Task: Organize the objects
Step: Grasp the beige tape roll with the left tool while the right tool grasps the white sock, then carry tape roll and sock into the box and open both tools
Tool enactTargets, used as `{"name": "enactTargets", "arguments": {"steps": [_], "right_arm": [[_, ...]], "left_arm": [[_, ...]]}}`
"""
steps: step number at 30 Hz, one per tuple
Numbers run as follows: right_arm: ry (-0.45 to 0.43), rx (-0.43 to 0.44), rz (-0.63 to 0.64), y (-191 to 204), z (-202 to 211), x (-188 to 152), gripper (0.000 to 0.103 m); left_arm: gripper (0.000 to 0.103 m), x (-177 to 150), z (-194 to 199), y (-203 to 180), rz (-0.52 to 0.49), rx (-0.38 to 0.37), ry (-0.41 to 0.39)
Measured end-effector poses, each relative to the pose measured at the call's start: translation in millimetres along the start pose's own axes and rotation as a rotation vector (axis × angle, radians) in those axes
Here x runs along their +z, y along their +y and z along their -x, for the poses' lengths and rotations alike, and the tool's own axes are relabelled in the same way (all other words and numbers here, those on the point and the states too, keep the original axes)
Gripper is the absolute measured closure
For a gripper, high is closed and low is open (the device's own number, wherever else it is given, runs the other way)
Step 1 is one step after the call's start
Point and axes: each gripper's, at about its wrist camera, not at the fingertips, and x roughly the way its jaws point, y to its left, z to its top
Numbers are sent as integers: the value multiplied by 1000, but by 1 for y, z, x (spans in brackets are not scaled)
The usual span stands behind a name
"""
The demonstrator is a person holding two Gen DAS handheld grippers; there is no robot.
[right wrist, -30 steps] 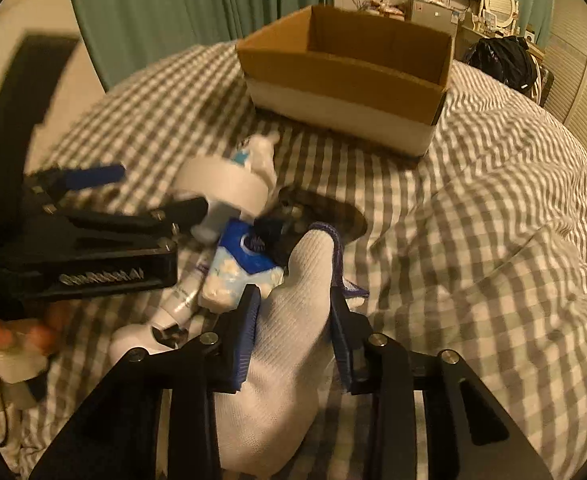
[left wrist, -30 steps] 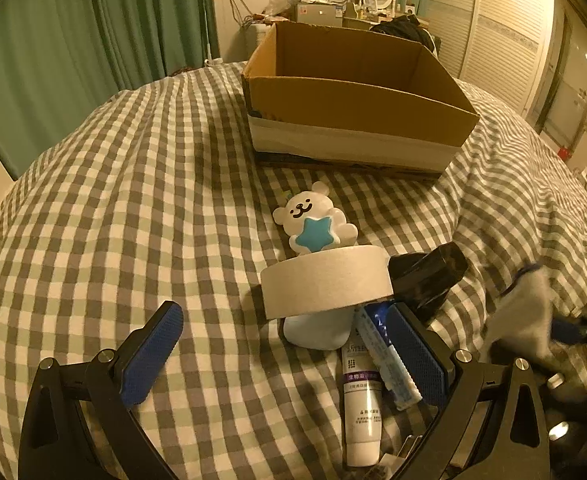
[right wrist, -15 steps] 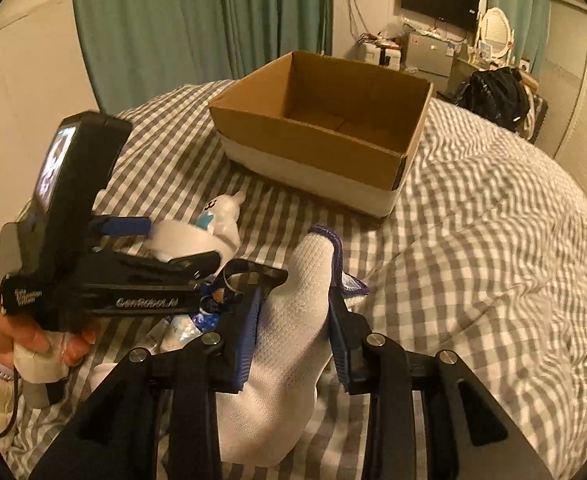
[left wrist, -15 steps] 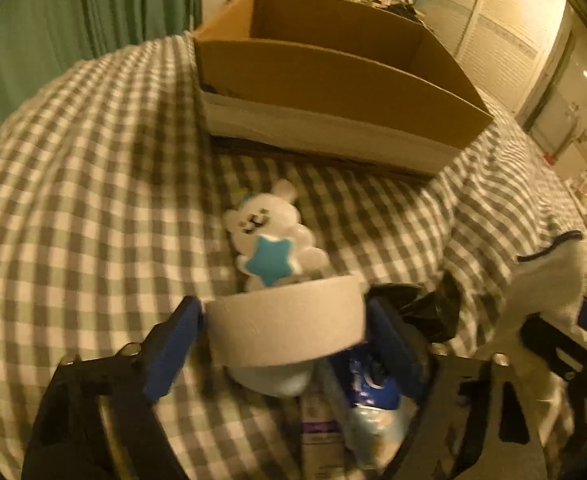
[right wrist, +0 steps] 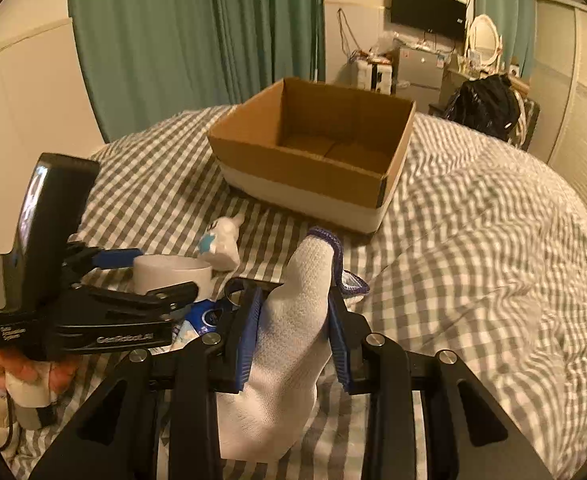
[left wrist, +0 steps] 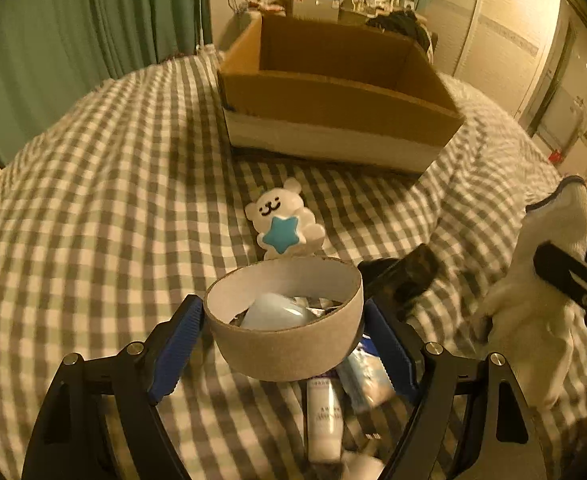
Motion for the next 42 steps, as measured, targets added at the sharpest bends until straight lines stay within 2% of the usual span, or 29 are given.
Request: {"name": "enactTargets", "arguments": {"steps": [12, 17, 23, 29, 34, 40, 42], "right_arm": [[-139, -49, 38, 20, 73, 16, 72], [-194, -71, 66, 25, 98, 35, 72], [-241, -76, 92, 21, 107, 68, 72], [-275, -68, 93, 9, 98, 111, 72], [-294, -86, 80, -11, 68, 162, 72], [-321, -80, 29, -36, 22, 217, 72], [-337, -100, 11, -46, 3, 231, 72]], "left_arm": [[19, -7, 81, -3, 4, -15, -121], [19, 15, 106, -2, -4, -21, -178], [19, 58, 125, -3, -12, -46, -253], [19, 113, 121, -2, -29, -19, -316], [19, 162, 104, -3, -59, 37, -372], [19, 216, 60, -1, -53, 16, -405], [19, 225, 42, 1, -42, 39, -426]]}}
